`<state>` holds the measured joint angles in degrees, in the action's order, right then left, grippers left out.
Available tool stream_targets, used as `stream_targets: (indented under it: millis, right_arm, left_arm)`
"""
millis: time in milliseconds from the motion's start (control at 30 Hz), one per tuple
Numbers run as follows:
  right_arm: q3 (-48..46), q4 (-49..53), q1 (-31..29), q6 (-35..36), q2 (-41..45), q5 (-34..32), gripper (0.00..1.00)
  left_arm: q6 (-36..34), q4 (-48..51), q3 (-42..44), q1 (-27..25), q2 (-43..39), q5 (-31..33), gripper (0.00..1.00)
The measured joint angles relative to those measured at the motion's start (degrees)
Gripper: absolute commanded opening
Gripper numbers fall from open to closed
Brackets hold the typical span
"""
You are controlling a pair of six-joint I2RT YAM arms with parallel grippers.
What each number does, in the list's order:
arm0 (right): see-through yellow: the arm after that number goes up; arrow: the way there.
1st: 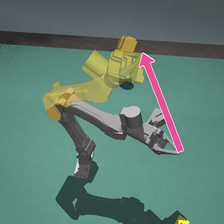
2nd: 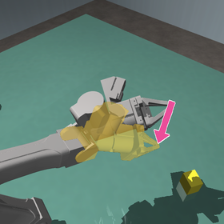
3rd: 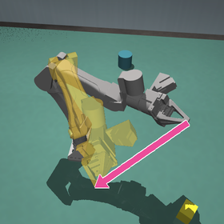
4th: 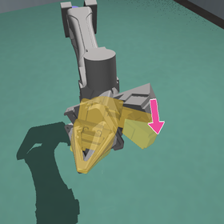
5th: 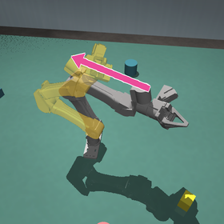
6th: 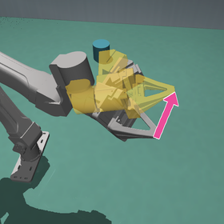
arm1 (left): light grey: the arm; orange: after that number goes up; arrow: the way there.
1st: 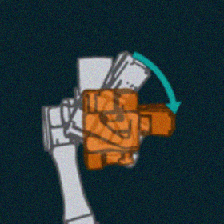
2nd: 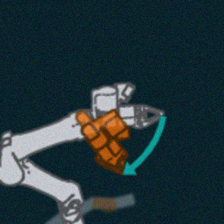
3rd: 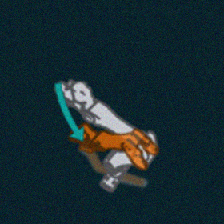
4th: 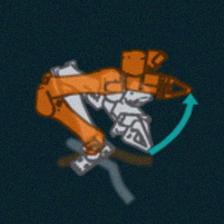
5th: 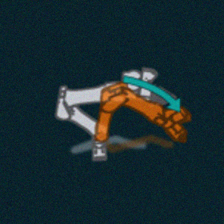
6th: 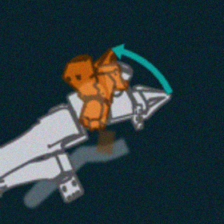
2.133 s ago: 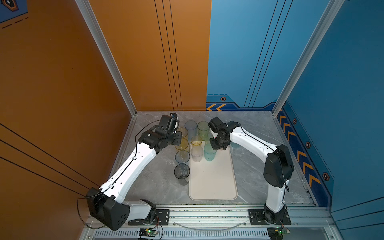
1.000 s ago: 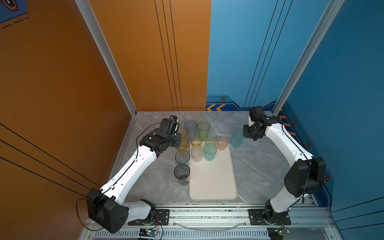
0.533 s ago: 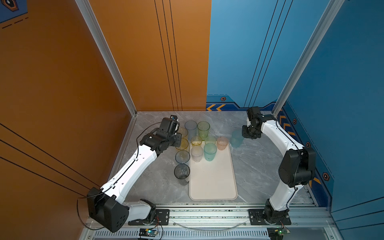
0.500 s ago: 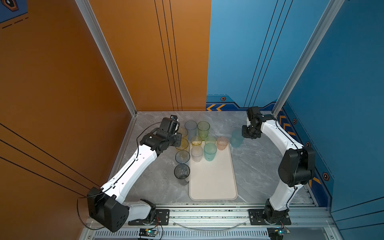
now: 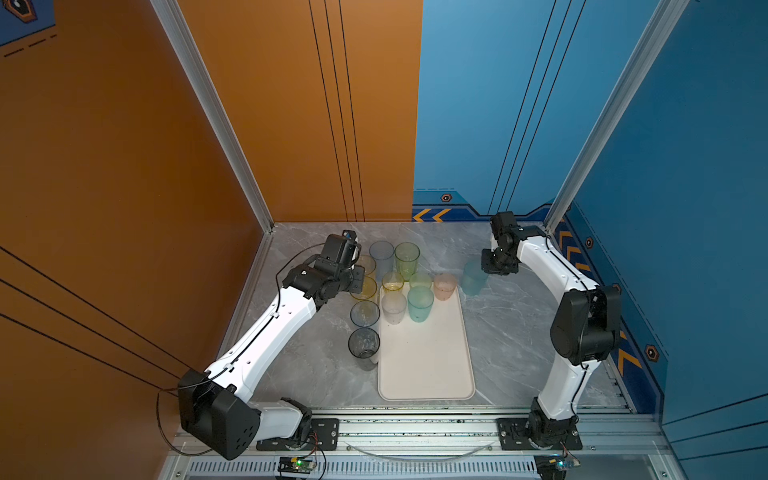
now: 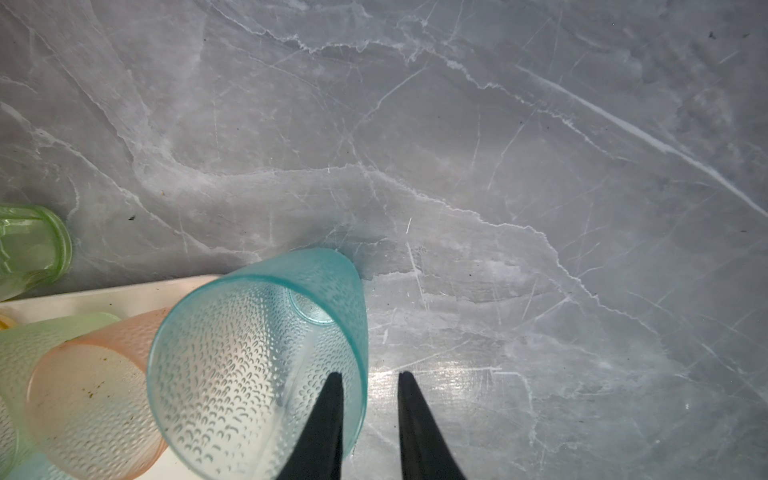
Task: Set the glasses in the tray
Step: 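Move right gripper to the second teal glass and grasp it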
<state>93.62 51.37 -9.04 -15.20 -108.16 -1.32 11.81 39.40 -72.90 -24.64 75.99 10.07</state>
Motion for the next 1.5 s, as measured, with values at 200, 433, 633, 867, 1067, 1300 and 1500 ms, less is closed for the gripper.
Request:
stream_targets:
  millis: [200, 433, 633, 867, 1067, 1300, 1500]
  right_arm:
    - [0.11, 0.00, 0.00, 0.02, -0.83, 0.00, 0.19]
    - [0.83, 0.00, 0.00, 0.26, -0.96, 0.02, 0.17]
    - [0.85, 0.00, 0.00, 0.37, -2.08, 0.02, 0.12]
    - [0.83, 0.00, 0.00, 0.42, -2.27, 0.07, 0.04]
    - [0.83, 0.00, -0.04, 0.42, -2.27, 0.00, 0.00]
    - [0.79, 0.00, -0.07, 0.90, -2.08, -0.55, 0.00]
    - [-1.57, 0.00, -0.04, 1.60, 1.55, -2.32, 0.00]
  left_arm:
    - [0.00, 0.00, -0.11, 0.00, 0.17, 0.00, 0.18]
    - [-0.02, 0.00, -0.22, 0.02, 0.44, 0.00, 0.18]
    - [-0.04, 0.02, -0.68, 0.02, 0.63, 0.00, 0.18]
    - [-0.04, 0.02, -0.76, 0.02, 0.66, 0.00, 0.18]
    - [-0.04, 0.02, -0.74, 0.13, 0.66, 0.00, 0.18]
    - [-0.24, 0.02, -0.76, 0.44, 0.66, 0.00, 0.18]
    - [-0.24, 0.04, -0.72, 1.22, 0.63, 0.00, 0.18]
